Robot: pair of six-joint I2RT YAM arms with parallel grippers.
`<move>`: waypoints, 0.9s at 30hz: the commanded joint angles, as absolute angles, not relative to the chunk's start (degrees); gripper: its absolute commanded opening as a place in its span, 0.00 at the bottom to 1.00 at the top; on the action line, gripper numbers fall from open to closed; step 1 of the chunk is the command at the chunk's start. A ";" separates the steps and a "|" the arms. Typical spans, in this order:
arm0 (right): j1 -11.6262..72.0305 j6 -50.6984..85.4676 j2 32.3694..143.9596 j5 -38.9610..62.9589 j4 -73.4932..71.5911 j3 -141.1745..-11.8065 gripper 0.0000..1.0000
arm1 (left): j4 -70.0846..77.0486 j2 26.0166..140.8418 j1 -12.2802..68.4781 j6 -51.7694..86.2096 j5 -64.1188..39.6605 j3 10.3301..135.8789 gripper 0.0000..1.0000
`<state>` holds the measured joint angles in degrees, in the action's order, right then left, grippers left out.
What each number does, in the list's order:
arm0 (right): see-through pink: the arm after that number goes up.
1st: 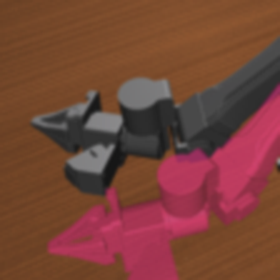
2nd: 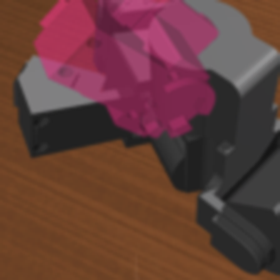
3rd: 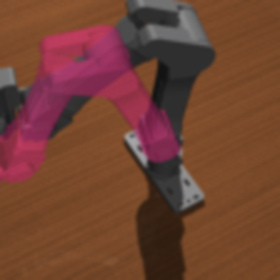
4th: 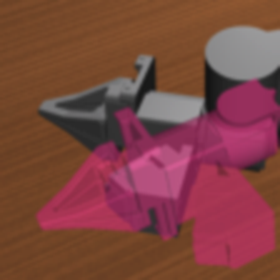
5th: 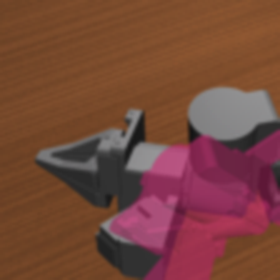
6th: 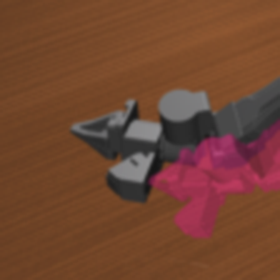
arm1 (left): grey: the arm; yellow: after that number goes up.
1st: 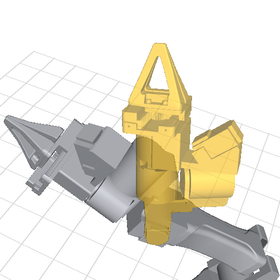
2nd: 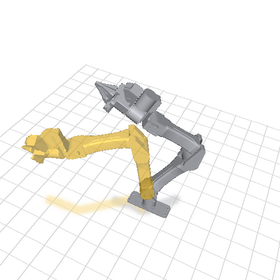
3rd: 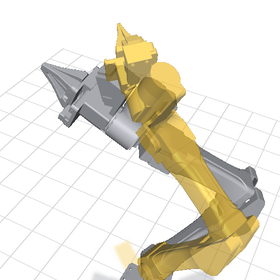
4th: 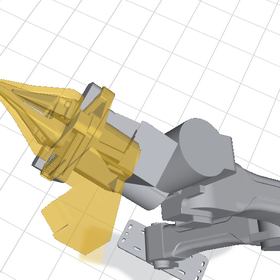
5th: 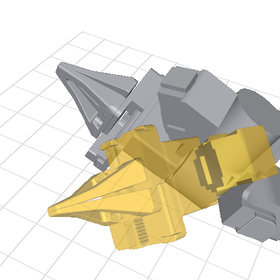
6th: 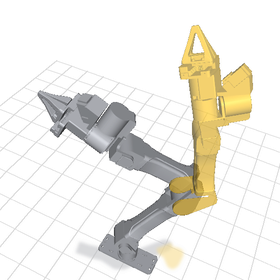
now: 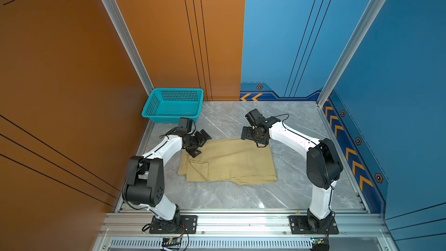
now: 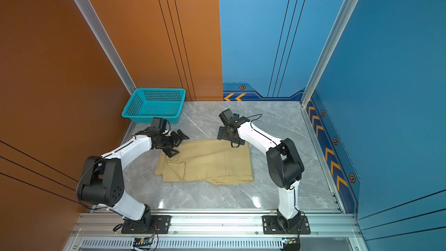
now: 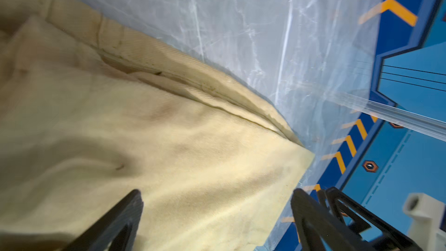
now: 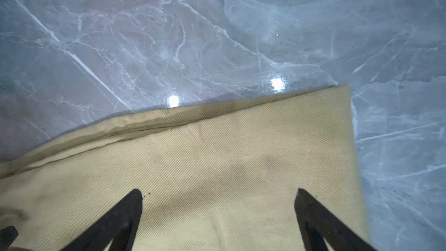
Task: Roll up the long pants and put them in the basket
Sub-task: Adjust the long pant at the center of the board.
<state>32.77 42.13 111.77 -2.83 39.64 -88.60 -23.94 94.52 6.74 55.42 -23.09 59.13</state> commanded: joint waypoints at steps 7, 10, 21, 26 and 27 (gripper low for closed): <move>26.91 39.59 113.14 -1.52 40.17 -77.60 1.00 | -25.46 109.40 11.97 54.34 -18.61 69.07 0.99; 25.55 39.28 111.81 -0.73 40.19 -75.78 1.00 | -25.58 114.83 14.69 55.50 -18.35 76.10 0.99; 28.49 42.22 99.61 -3.61 40.41 -65.05 1.00 | -36.60 140.94 24.87 57.00 -19.85 119.53 0.98; 34.11 46.10 94.50 -4.43 41.33 -61.61 1.00 | -42.71 154.09 26.89 59.82 -20.50 143.16 0.98; 35.94 47.26 93.74 -5.08 41.22 -61.19 1.00 | -42.71 155.70 26.98 60.85 -20.23 146.22 0.98</move>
